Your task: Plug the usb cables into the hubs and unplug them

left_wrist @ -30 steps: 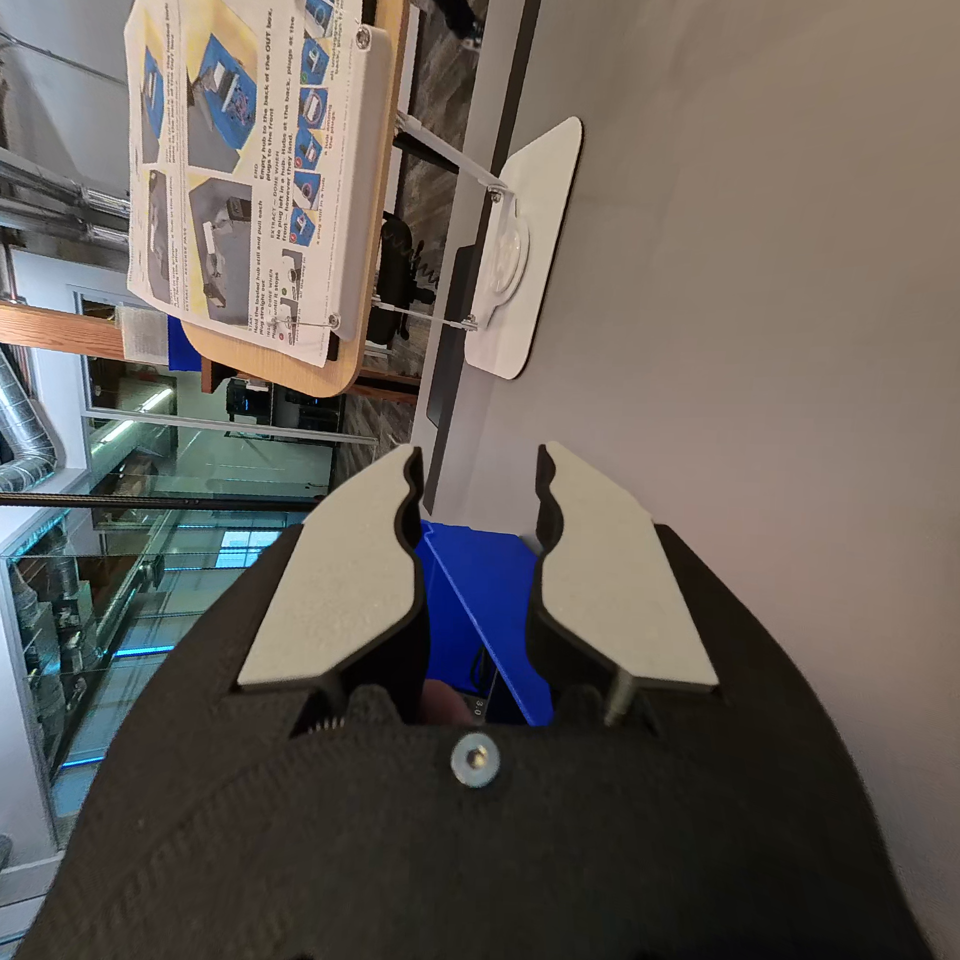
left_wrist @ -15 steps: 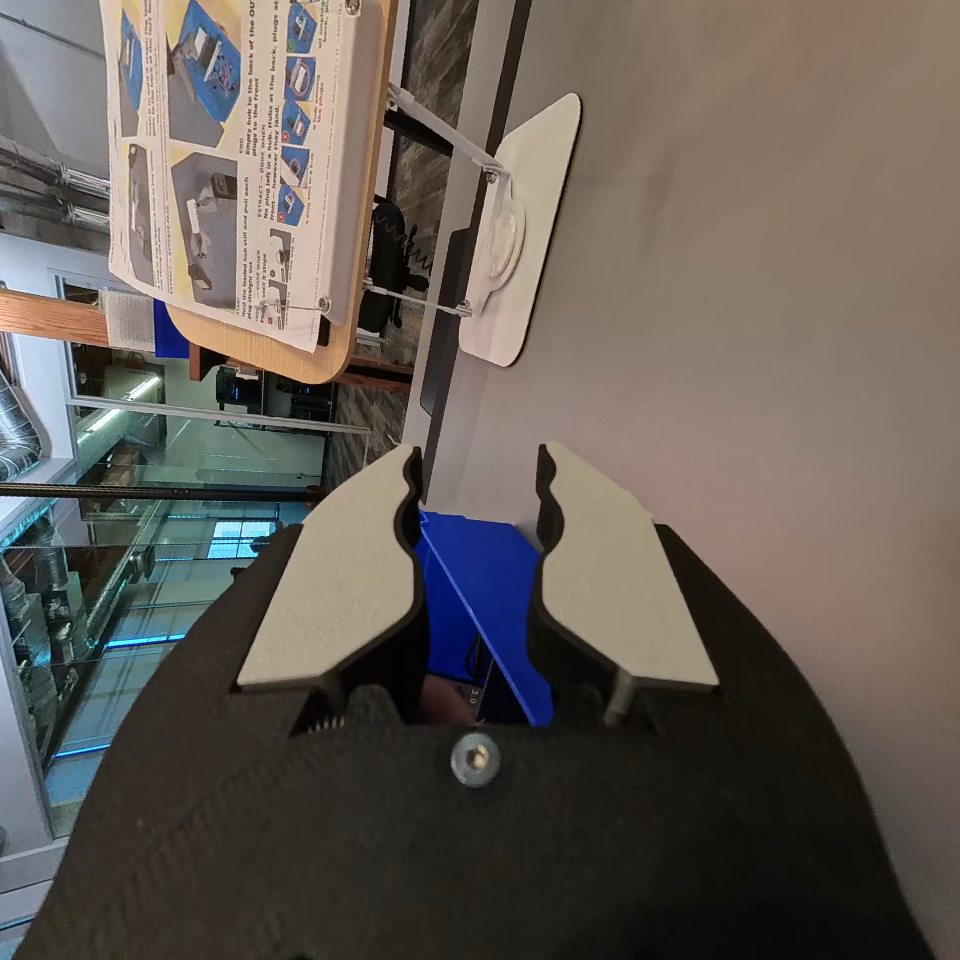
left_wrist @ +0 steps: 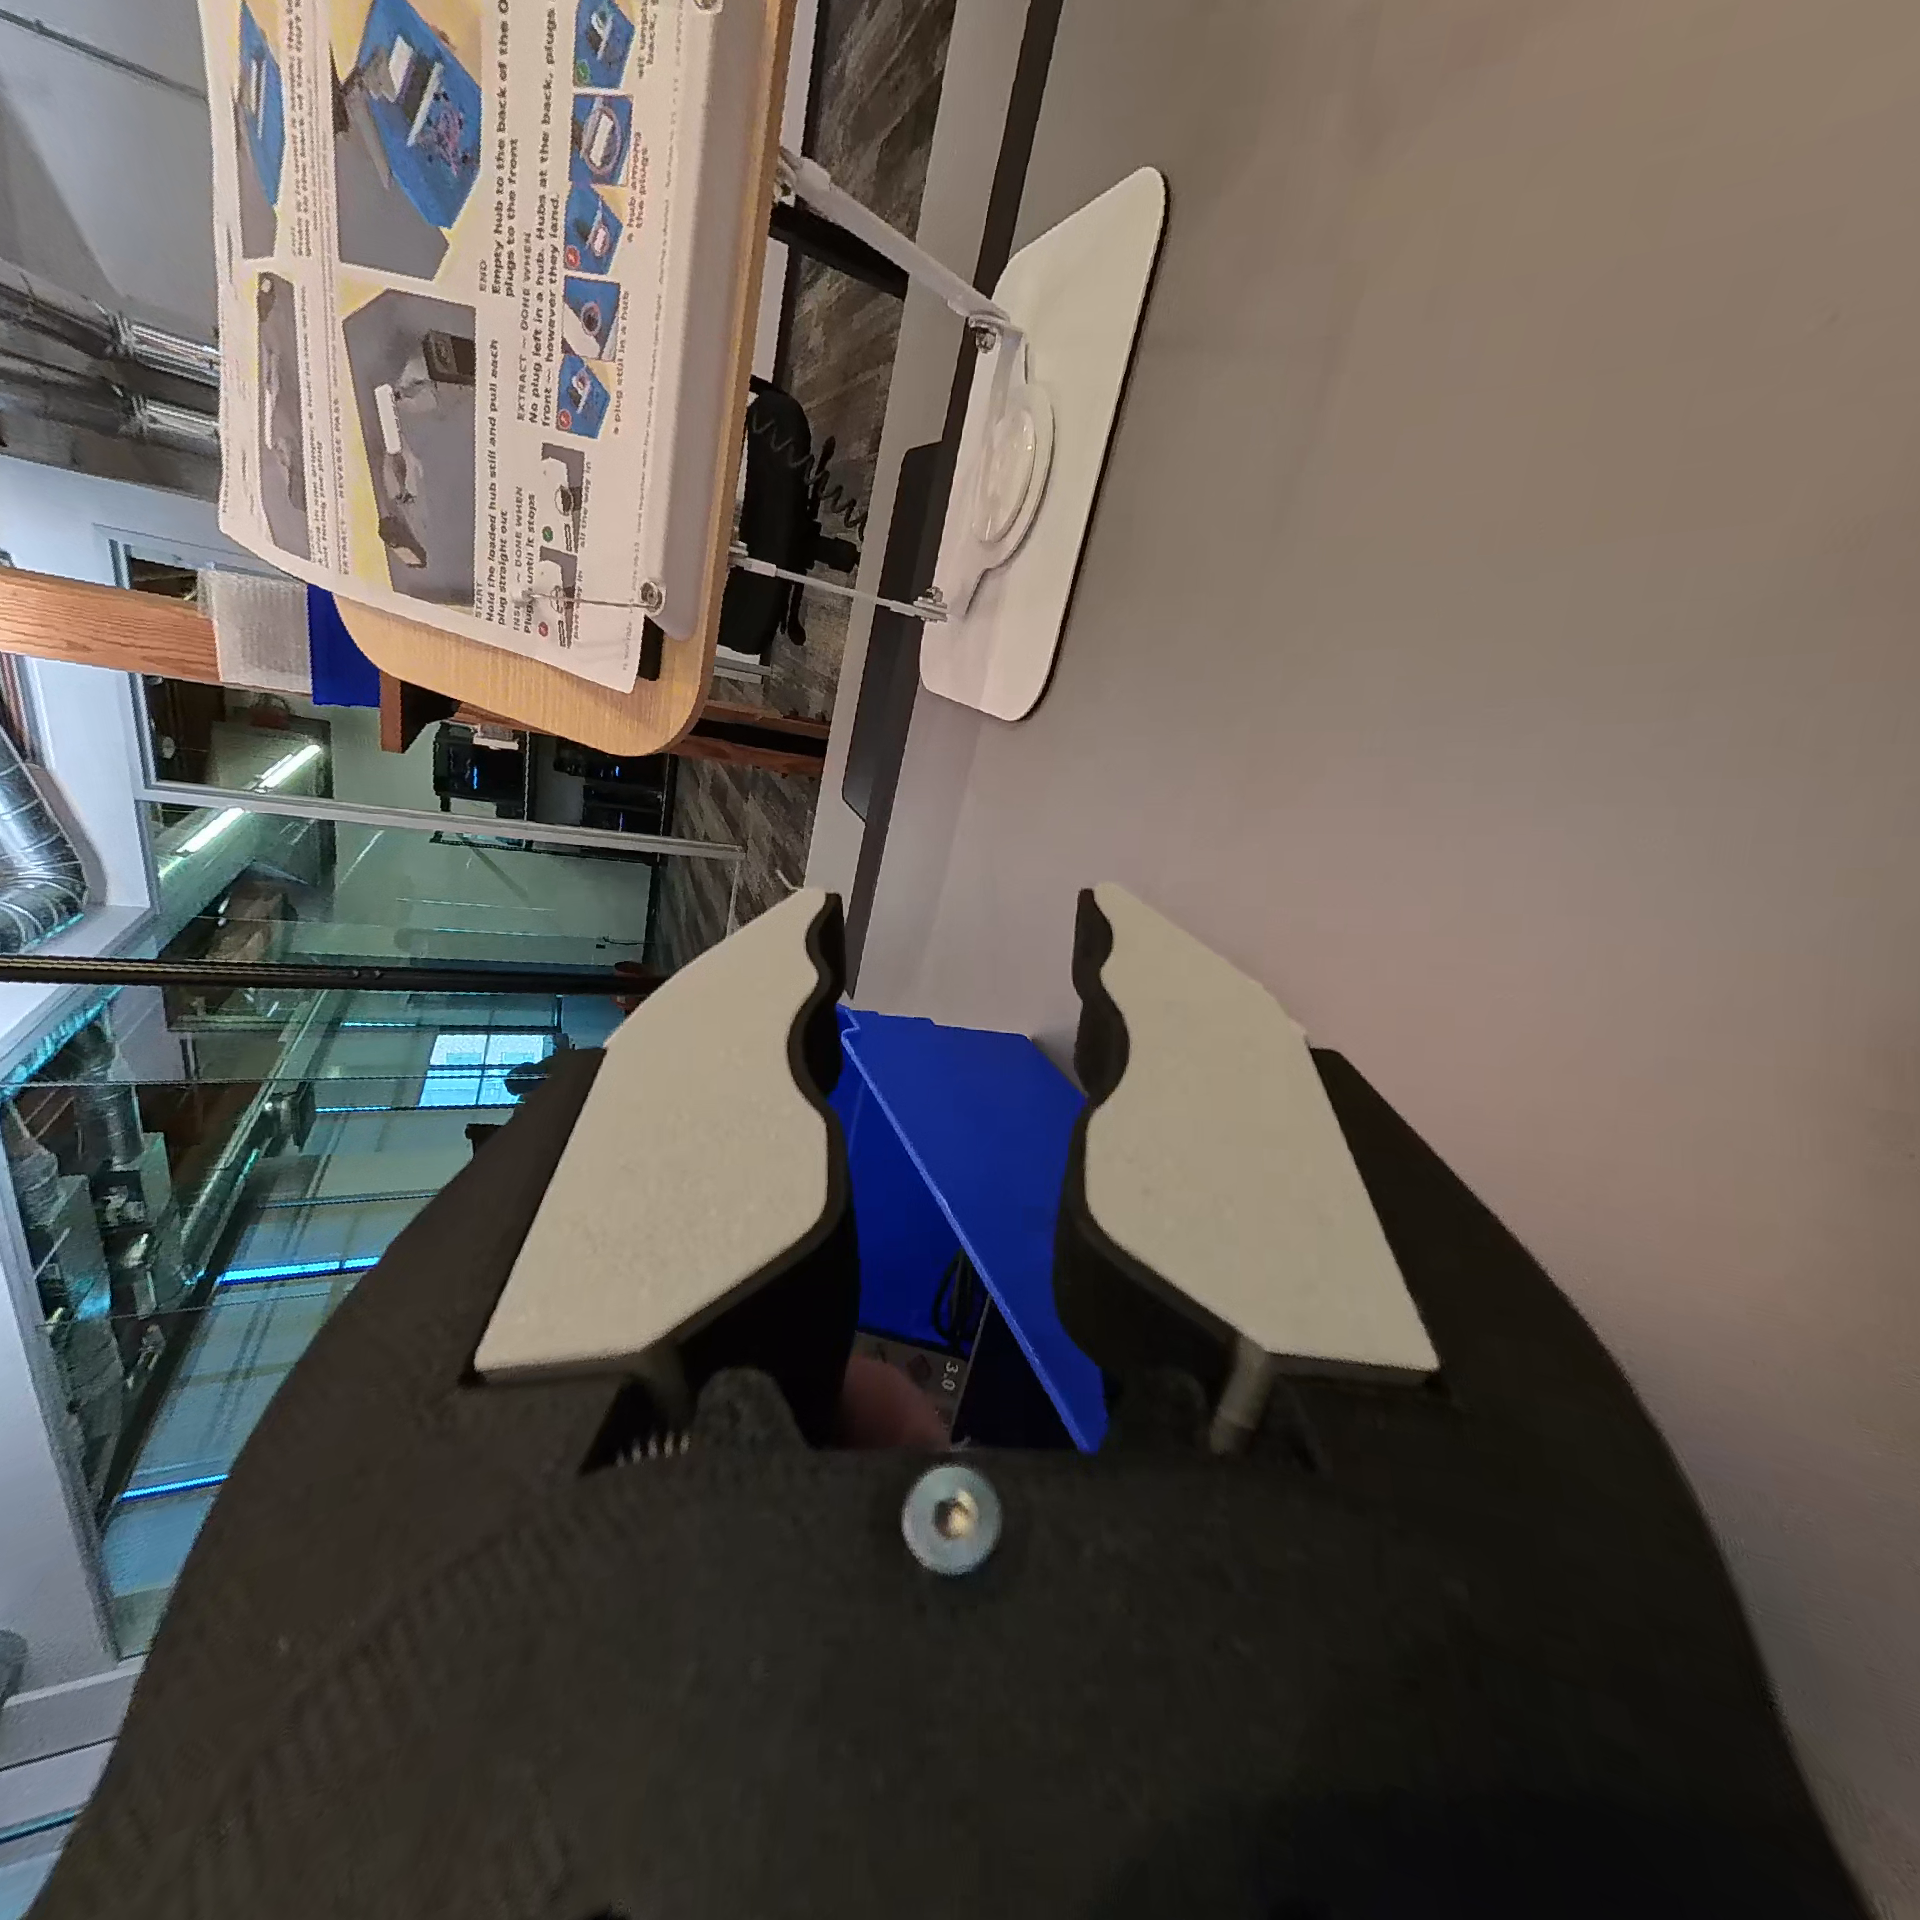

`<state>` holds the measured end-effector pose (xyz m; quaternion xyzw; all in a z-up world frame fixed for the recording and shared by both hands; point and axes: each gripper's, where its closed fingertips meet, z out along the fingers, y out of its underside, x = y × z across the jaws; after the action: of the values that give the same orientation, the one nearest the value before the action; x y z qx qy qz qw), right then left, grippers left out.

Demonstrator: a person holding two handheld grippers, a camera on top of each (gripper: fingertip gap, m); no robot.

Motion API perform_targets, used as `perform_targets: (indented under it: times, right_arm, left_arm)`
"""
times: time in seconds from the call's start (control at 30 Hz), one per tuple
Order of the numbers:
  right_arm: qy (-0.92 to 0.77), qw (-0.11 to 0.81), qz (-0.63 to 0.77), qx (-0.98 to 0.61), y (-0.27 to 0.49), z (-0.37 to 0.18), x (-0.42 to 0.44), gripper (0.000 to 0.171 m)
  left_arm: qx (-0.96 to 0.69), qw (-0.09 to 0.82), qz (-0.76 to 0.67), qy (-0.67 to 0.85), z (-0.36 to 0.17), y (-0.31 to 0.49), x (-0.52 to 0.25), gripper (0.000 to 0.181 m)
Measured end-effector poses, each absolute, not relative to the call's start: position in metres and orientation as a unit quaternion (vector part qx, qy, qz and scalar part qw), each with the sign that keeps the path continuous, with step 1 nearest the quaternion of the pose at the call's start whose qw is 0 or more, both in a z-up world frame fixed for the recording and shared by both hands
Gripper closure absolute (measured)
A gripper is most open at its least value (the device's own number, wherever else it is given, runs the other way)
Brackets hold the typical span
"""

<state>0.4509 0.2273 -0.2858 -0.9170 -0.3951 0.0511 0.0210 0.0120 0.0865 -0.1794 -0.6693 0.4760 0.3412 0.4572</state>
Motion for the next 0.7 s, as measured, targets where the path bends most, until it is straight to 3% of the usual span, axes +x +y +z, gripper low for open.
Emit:
perform_targets:
  times: [0.03,0.13,0.5,0.7]
  right_arm:
    - [-0.399,0.018,0.043,-0.916,0.227,-0.285,0.453,0.151]
    - [-0.407,0.046,0.033,-0.912,0.226,-0.27,0.452,0.141]
    - [-0.416,0.259,0.091,-0.867,0.199,-0.165,0.405,0.128]
    - [-0.476,0.286,0.109,-0.825,0.161,-0.15,0.349,0.124]
  left_arm:
    - [-0.669,0.457,0.343,0.476,-0.179,0.087,0.011,0.139]
    - [-0.67,0.458,0.346,0.47,-0.176,0.087,0.006,0.139]
    - [-0.722,0.463,0.364,0.363,-0.131,0.09,-0.084,0.136]
    - [-0.785,0.407,0.351,0.307,-0.139,0.08,-0.16,0.134]
